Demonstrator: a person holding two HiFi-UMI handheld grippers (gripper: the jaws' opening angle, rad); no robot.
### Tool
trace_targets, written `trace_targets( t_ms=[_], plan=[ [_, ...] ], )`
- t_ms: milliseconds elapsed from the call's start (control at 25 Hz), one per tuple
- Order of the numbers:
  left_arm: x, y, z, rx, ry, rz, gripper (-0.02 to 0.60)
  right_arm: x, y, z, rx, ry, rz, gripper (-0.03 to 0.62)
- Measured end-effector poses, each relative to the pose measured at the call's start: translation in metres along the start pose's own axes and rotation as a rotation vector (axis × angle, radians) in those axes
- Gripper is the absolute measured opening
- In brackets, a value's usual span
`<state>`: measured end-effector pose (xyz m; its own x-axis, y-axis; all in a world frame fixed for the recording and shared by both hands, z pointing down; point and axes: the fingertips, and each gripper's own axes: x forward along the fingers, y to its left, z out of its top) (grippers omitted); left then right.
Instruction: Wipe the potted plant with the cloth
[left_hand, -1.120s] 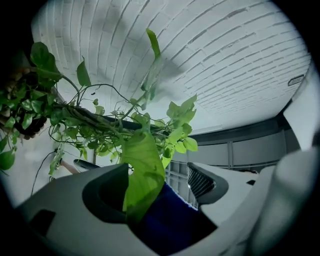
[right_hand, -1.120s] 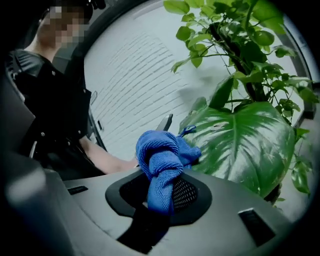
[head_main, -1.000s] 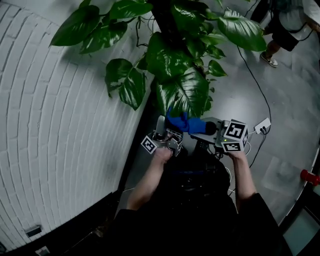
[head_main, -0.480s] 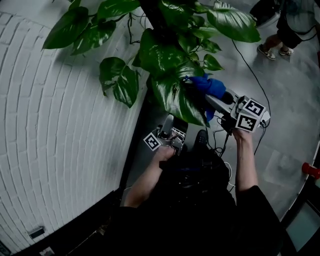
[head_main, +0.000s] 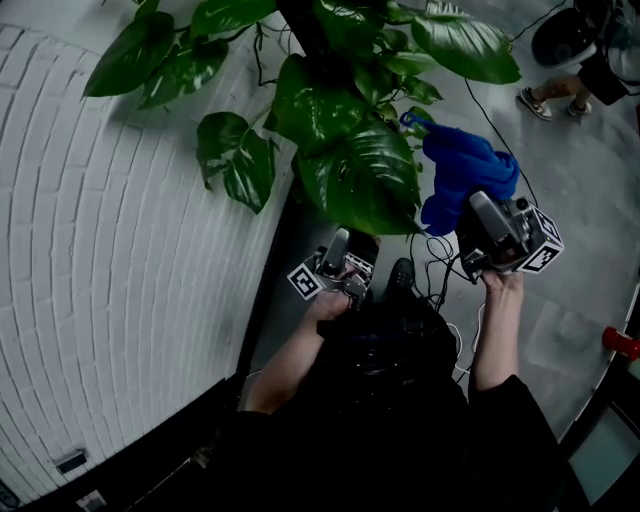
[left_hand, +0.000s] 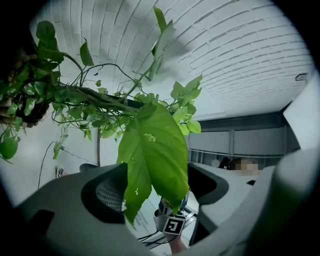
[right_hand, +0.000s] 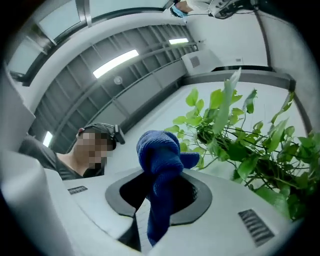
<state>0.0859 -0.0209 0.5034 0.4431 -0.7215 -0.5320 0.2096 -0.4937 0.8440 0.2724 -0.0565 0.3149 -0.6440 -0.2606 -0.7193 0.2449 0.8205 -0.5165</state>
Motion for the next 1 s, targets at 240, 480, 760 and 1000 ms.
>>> trace_targets(
  t_ms=[240,480,760,1000],
  plan=[
    [0.006,-0.008,0.003,-0.002,-0.015,-0.038,0.376,-0.010,0.005,0.007,-0.059,0.011,-0.027,0.117],
    [0.004,-0.006,0.003,-0.011,-0.017,-0.035,0.376,-0.017,0.051,0.051,-0.101,-0.132,0.125,0.117],
    [0.006,-0.011,0.003,-0.012,-0.026,-0.055,0.377,-0.038,-0.065,-0.067,-0.418,0.536,-0.378,0.117],
    [0.006,-0.014,0.003,0.010,-0.048,-0.038,0.377,-0.061,-0.122,-0.212,-0.379,0.982,-0.401,0.117]
  ],
)
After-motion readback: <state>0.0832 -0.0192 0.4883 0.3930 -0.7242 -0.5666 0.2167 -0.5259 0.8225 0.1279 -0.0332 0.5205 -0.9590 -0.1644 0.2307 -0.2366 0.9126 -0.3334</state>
